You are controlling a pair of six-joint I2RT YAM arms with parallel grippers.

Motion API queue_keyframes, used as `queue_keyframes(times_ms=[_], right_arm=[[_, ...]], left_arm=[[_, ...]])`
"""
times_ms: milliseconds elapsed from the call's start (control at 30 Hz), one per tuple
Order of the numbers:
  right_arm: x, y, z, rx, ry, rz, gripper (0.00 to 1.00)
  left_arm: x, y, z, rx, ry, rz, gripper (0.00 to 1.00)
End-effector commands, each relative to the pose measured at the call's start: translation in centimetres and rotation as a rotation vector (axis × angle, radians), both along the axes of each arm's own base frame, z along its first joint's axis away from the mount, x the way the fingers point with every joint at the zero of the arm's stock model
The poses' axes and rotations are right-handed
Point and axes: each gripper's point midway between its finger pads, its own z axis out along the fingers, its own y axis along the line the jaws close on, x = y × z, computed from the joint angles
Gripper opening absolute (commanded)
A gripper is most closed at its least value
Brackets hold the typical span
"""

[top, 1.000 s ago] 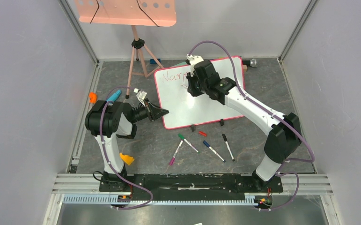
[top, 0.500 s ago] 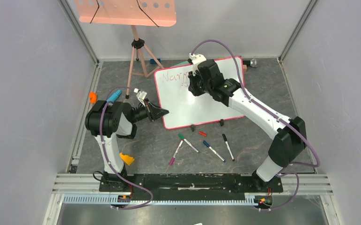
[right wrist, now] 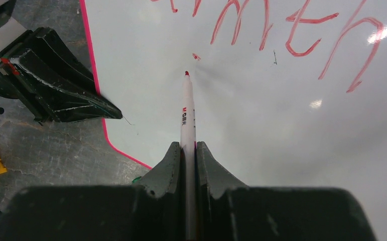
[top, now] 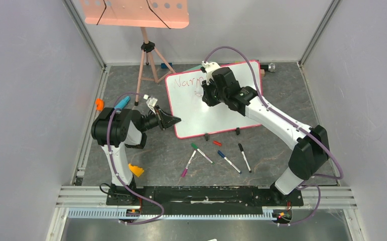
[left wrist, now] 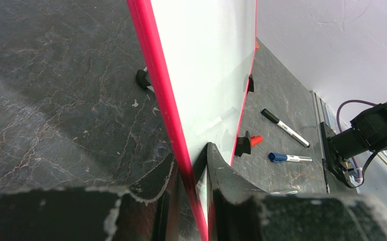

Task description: Write a sentence on the whiteboard

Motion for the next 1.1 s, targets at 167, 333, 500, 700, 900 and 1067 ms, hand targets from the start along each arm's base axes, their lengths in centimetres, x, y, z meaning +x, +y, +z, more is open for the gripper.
queue_keyframes(times_ms=[167,333,500,700,900,1067], right_arm=[[0.6,0.1,-0.3,-0.008,-0.012,-0.003,0.0],[1.1,0.2,-0.5,-0.019,-0.016,-0.008,0.0],[1.4,0.0,-0.8,-0.037,-0.015,-0.024,0.0],[1.4,-0.1,-1.3,-0.046,-0.004,-0.027,0.0],[0.4,-0.5,-2.4,-0.057,0.027,-0.016,0.0],[-0.6,-0.9,-3.4,-0.06,0.05,-0.004,0.0]], left_arm=[[3.4,1.8,-0.3,0.051,-0.116,0.153,0.04],[3.3,1.8,-0.3,0.052,-0.117,0.15,0.04],[3.3,1.8,-0.2,0.053,-0.12,0.151,0.04],[3.3,1.8,-0.2,0.053,-0.119,0.151,0.04],[3.3,1.8,-0.2,0.054,-0.121,0.152,0.03],[3.3,1.8,-0.2,0.054,-0.124,0.152,0.04]])
